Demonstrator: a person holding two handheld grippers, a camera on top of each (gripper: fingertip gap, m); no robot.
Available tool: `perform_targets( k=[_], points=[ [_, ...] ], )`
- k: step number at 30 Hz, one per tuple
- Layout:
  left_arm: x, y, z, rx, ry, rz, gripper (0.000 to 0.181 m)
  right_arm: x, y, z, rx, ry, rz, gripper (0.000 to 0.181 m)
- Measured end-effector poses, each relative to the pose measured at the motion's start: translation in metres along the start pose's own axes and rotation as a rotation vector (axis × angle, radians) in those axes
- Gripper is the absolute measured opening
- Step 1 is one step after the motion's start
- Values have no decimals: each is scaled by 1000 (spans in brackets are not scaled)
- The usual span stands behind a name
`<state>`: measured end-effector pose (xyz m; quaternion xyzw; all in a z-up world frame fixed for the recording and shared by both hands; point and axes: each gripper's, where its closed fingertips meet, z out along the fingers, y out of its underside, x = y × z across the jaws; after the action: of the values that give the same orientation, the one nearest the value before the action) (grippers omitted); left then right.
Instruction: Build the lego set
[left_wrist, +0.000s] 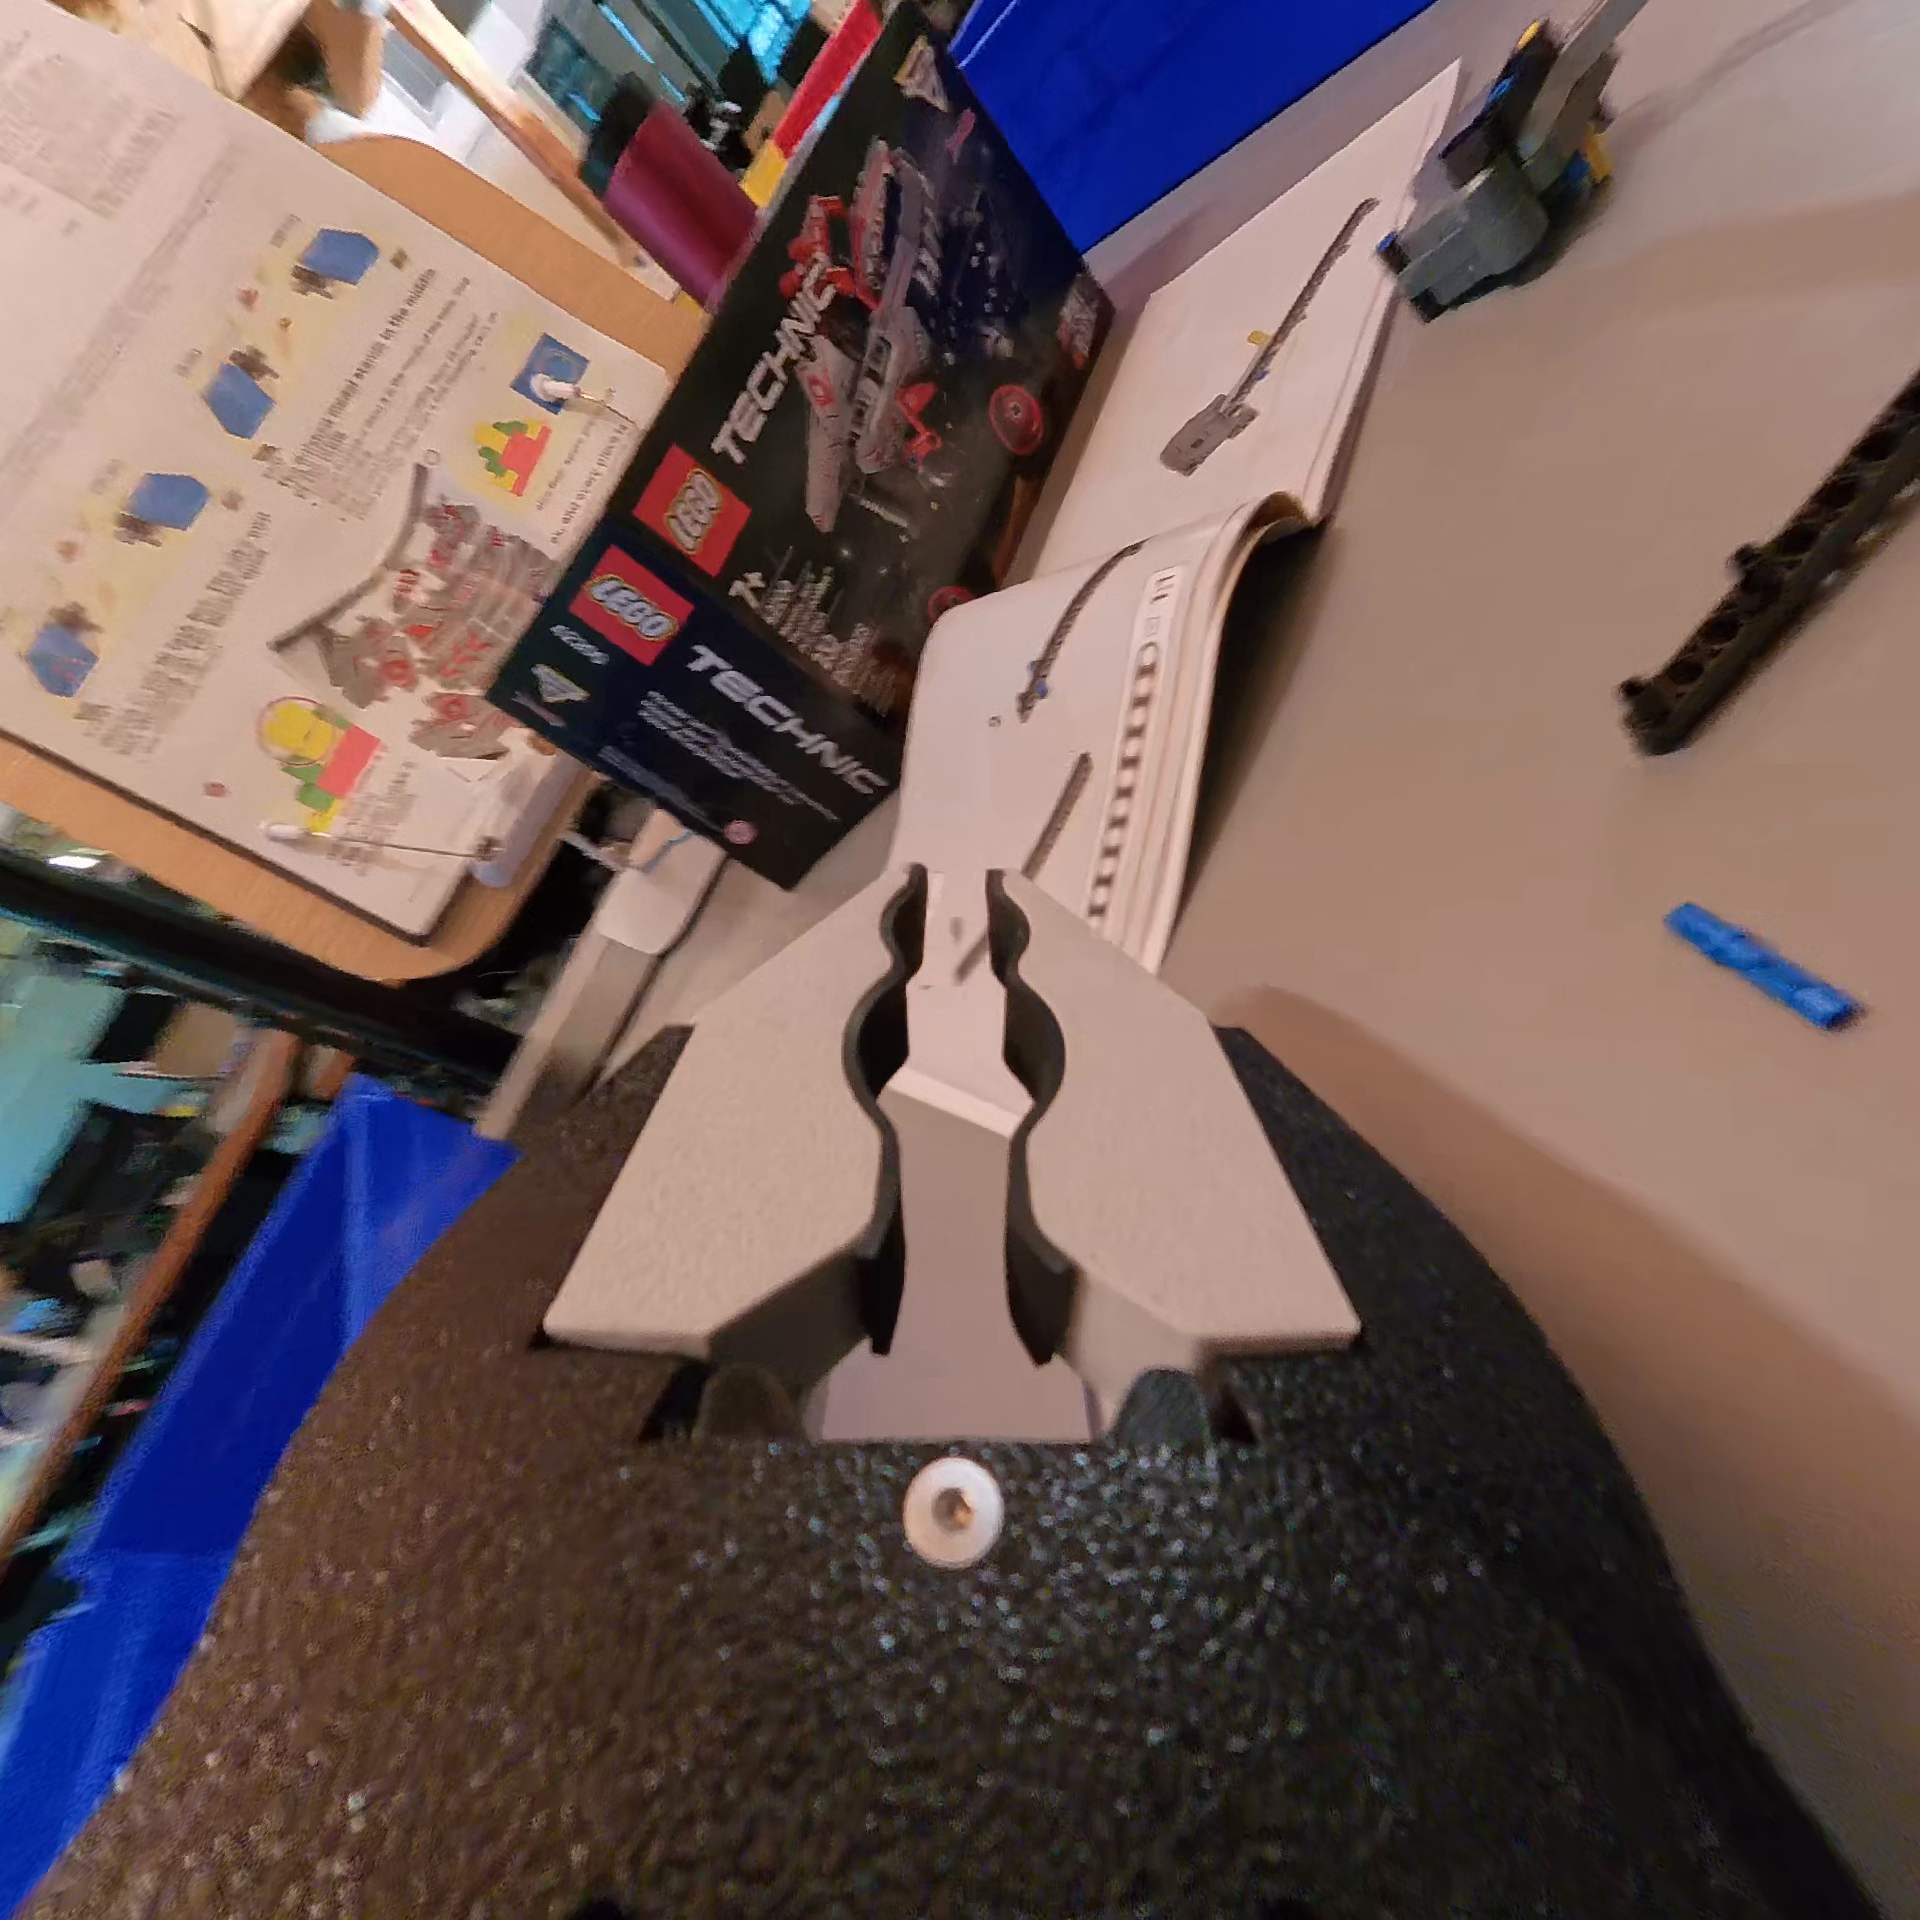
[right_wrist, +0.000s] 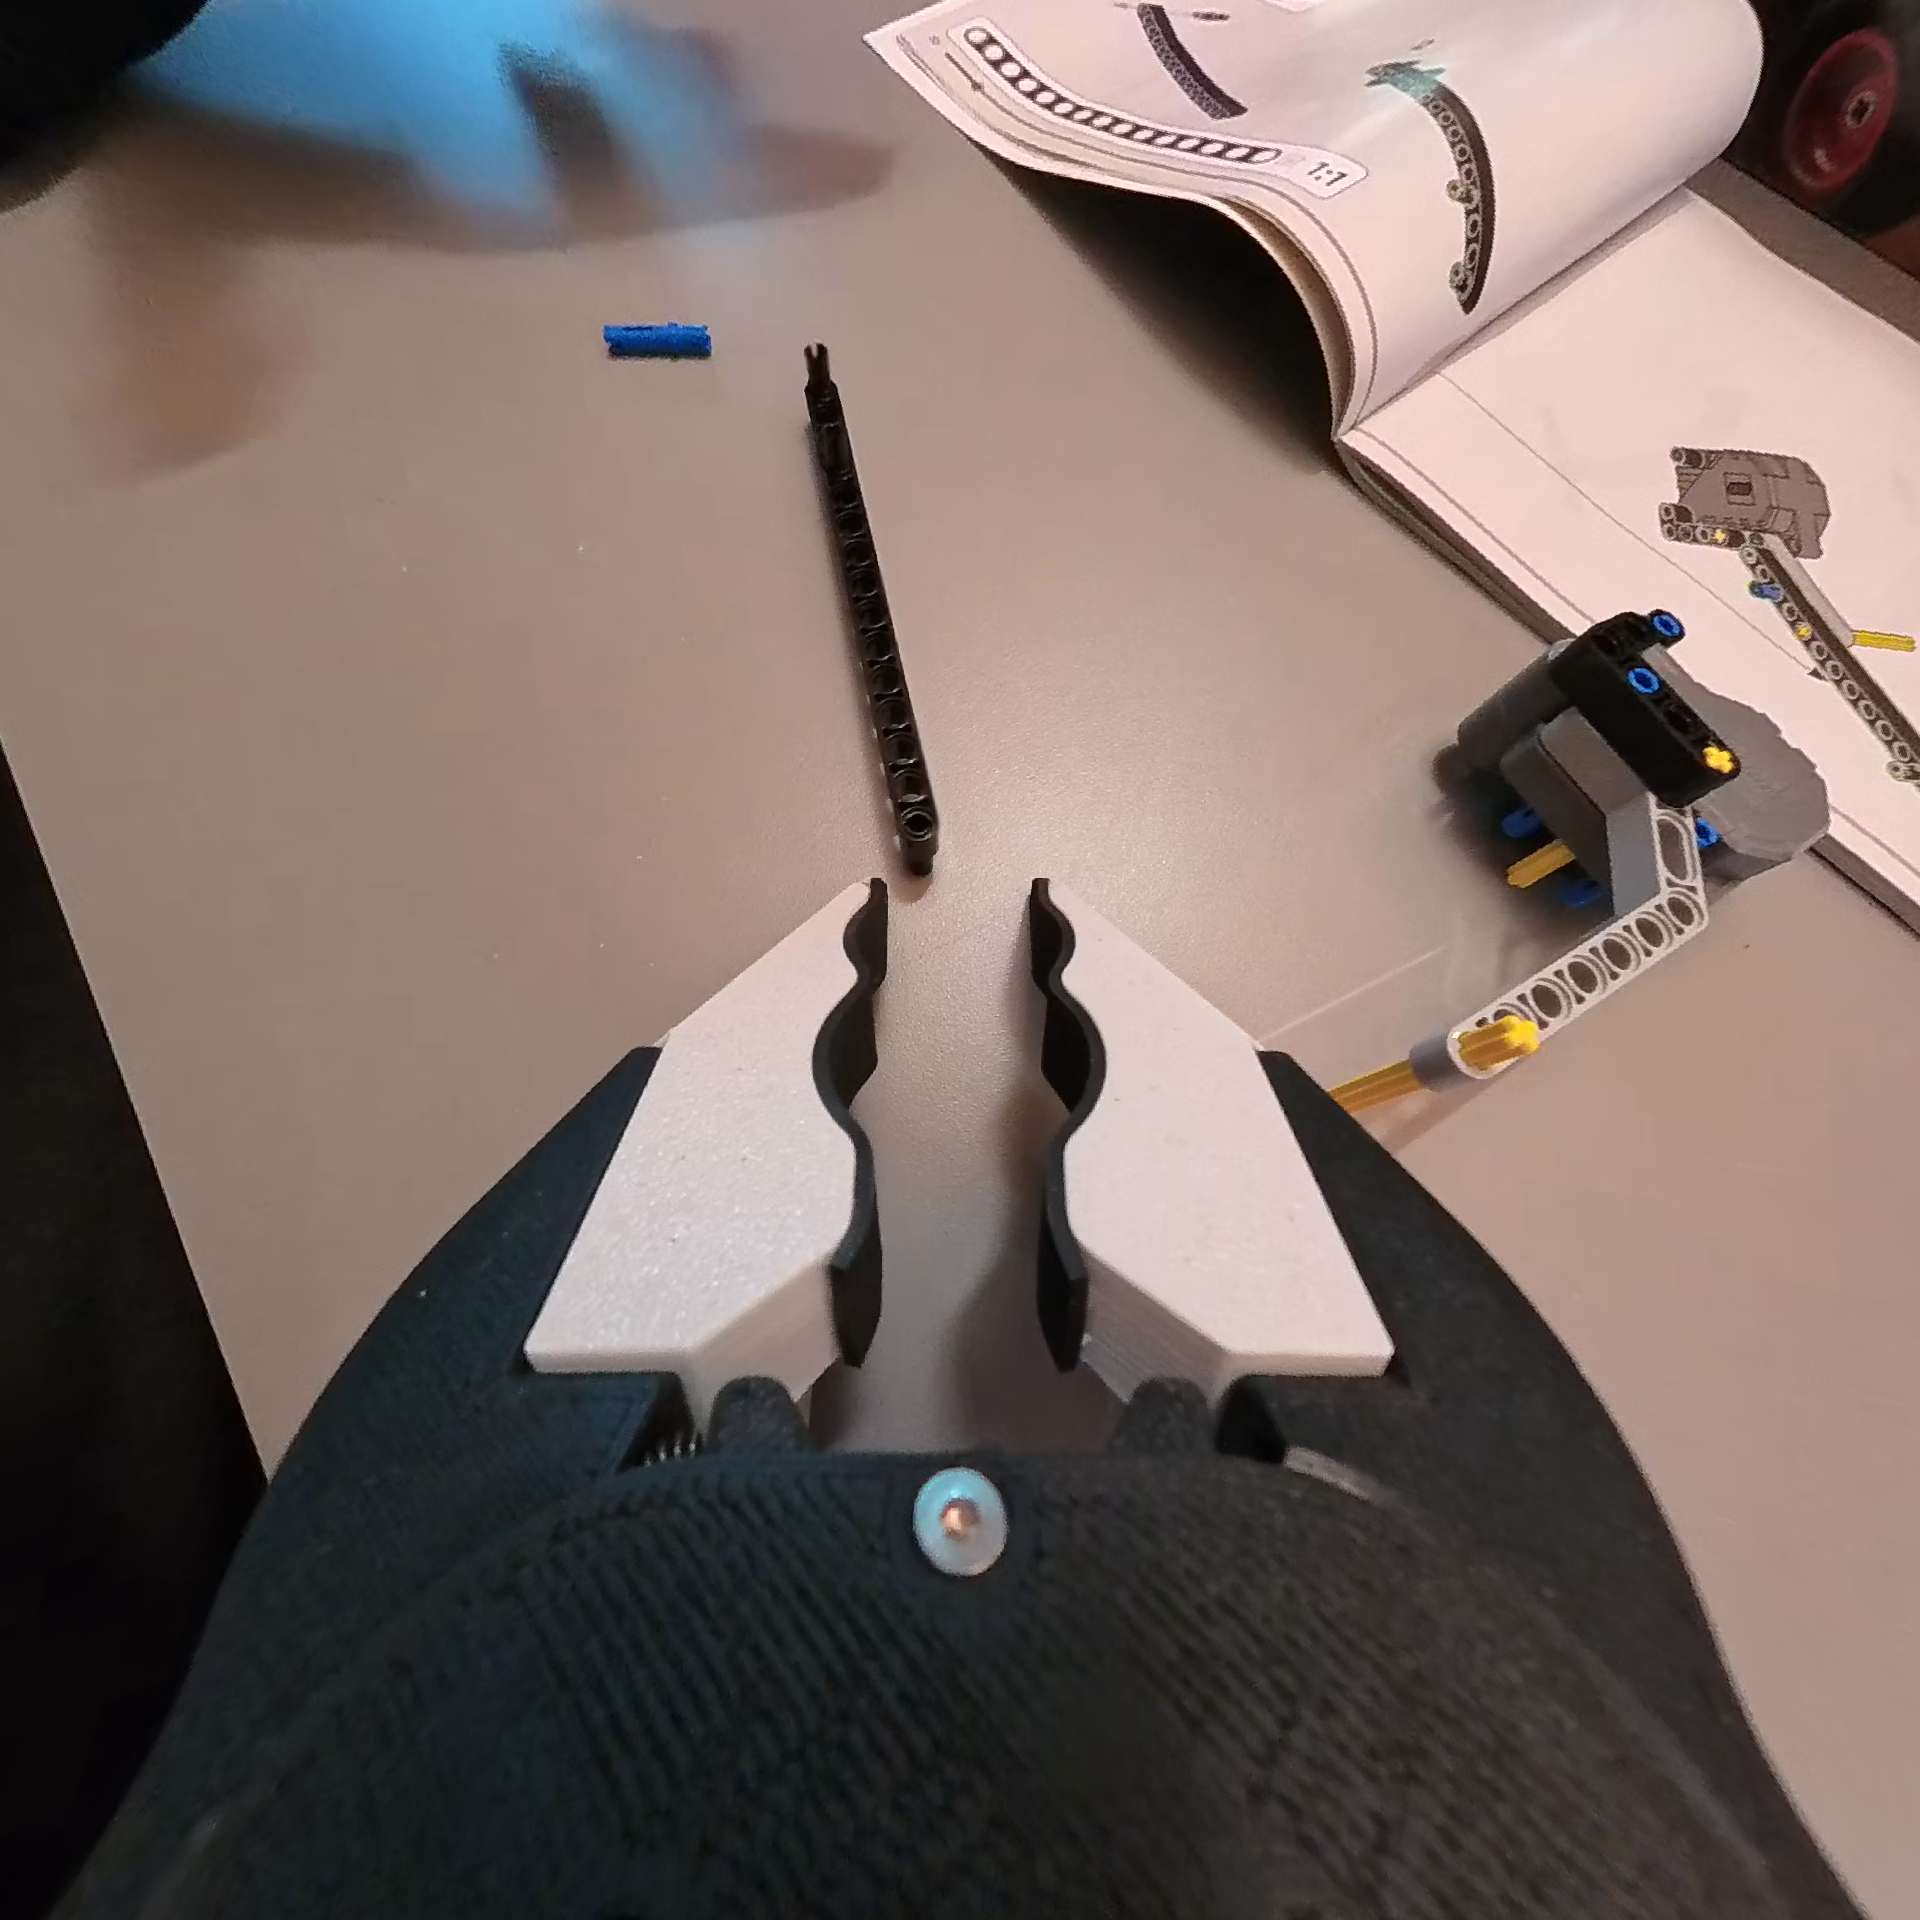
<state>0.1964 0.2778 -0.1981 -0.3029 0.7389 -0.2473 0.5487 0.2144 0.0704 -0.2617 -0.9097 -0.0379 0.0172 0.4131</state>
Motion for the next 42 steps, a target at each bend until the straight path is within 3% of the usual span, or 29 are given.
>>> perform_targets(
  k=[4, 10, 14, 19, 25, 28, 35, 38, 42],
  points=[
    [29, -12, -10, 40, 203, -204, 10, 0, 0, 0, 0, 5, -6, 26],
    [99, -19, -44, -68, 544, -374, 24, 0, 0, 0, 0, 7, -7, 26],
    [112, -6, -44, -224, 542, -393, 24, 0, 0, 0, 0, 7, -6, 26],
    [120, -9, -33, -303, 612, -527, 20, 1, 0, 0, 0, 18, -3, 26],
    [120, -6, -30, -369, 607, -502, 2, -2, 4, -5, -1, 35, 29, 33],
    [113, -25, -26, -243, 555, -541, 1, -6, -3, -14, 62, 34, 49, 34],
    [93, -127, -21, 366, 434, -800, 1, -31, -60, -34, 384, 31, 24, 27],
    [99, -152, -16, 465, 433, -819, 2, -37, -76, -35, 463, 50, -1, 32],
    [110, -166, -10, 465, 430, -795, 2, -39, -92, -43, 554, 127, -34, 32]
  ],
)
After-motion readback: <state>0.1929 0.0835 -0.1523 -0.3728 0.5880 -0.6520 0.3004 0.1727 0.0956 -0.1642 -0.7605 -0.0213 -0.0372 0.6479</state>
